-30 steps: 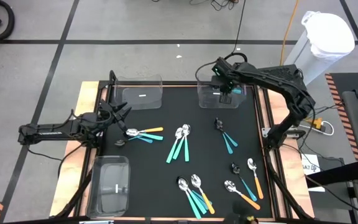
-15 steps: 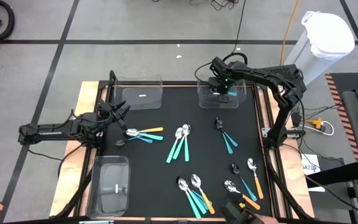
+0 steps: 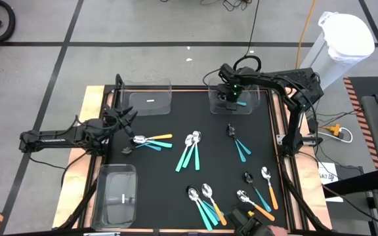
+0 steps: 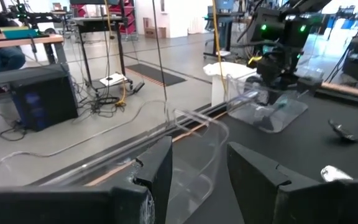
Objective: Sort silverware by color (type)
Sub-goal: Put the blue spoon into the top right transparent bin, then put the yellow spoon into the top left transparent bin
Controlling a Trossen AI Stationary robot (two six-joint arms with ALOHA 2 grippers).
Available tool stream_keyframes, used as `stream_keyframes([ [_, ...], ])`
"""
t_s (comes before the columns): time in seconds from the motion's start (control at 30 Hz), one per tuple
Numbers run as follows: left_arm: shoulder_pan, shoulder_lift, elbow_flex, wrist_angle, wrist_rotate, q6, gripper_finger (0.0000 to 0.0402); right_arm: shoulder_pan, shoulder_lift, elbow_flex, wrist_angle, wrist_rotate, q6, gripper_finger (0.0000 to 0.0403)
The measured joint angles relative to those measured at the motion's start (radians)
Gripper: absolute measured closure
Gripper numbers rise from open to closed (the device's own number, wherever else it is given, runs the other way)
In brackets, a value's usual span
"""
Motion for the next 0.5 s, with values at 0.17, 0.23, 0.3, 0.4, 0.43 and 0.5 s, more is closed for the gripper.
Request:
stream_keyframes([
  [0.17, 0.0, 0.0, 0.0, -0.025, -0.004, -0.001, 0.0249, 0.0, 0.0, 0.0, 0.013, 0.0, 0.022, 0.0357],
  [0.23, 0.0, 0.0, 0.0, -0.023, -0.004, -0.001, 0.0249, 0.0, 0.0, 0.0, 0.012, 0.001, 0.047, 0.0348],
  [0.3, 0.0, 0.0, 0.0, -0.022, -0.004, -0.001, 0.0249, 0.0, 0.0, 0.0, 0.012, 0.001, 0.076, 0.0337],
  [0.4, 0.0, 0.0, 0.0, -0.019, -0.003, -0.026, 0.0249, 0.0, -0.012, 0.0, 0.014, 0.004, 0.129, 0.0322],
  [0.43, 0.0, 0.0, 0.0, -0.019, 0.002, -0.025, 0.0249, 0.0, -0.02, 0.0, 0.019, 0.005, 0.148, 0.0317],
  [0.5, 0.0, 0.001, 0.0, -0.019, 0.022, -0.023, 0.0249, 0.0, -0.042, 0.0, 0.027, 0.005, 0.181, 0.0309],
])
